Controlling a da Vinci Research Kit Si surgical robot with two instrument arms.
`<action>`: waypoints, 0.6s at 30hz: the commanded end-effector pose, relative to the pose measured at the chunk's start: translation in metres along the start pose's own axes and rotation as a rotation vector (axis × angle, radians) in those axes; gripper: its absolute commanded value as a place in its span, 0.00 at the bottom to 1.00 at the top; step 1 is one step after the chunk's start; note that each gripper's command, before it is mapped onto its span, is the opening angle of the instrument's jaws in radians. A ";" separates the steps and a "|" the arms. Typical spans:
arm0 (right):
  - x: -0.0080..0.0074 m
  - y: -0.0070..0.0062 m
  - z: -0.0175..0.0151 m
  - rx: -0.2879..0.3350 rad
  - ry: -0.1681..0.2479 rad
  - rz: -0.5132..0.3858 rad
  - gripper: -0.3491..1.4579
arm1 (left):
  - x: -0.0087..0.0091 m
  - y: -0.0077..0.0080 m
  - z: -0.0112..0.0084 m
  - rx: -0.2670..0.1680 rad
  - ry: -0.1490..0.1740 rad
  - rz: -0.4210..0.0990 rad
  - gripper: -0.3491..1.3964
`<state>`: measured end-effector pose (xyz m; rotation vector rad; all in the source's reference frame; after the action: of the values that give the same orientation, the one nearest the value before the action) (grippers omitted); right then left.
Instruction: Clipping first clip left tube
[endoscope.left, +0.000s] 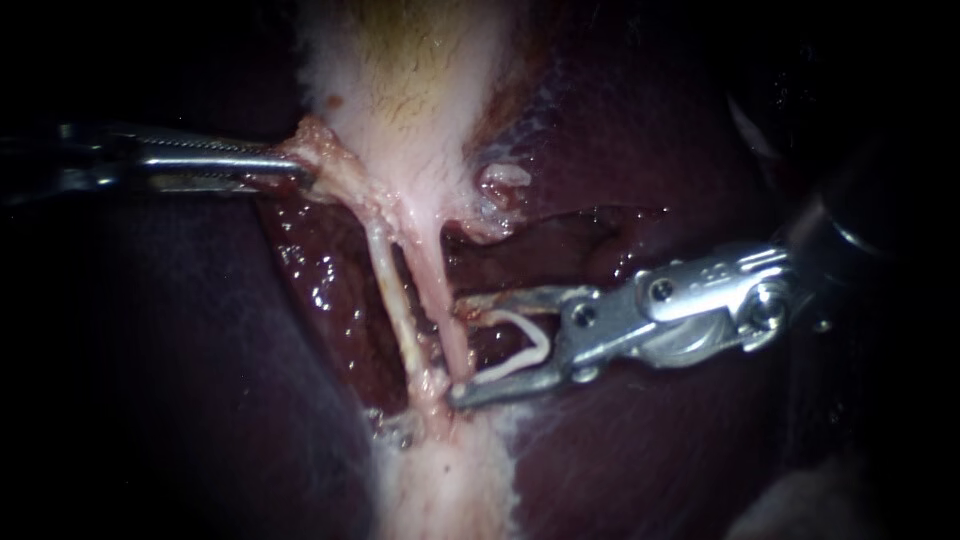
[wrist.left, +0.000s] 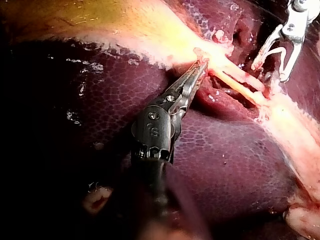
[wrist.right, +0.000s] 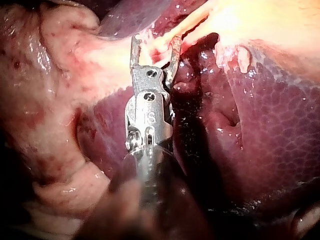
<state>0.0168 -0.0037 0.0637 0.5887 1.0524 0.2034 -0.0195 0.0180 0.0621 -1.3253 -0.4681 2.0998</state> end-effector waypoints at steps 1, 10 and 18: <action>-0.0002 0.0002 0.0005 0.001 0.002 0.004 0.47 | 0.0000 0.0001 0.0000 0.001 0.000 0.000 0.00; -0.0022 0.0023 0.0027 -0.011 -0.031 0.038 0.46 | 0.0002 0.0006 -0.0001 0.004 0.000 0.004 0.00; -0.0036 0.0041 0.0045 -0.021 -0.042 0.052 0.46 | 0.0004 0.0010 -0.0001 0.003 -0.001 0.009 0.00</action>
<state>0.0194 -0.0034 0.0704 0.5983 0.9928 0.2474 -0.0199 0.0174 0.0611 -1.3280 -0.4601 2.1075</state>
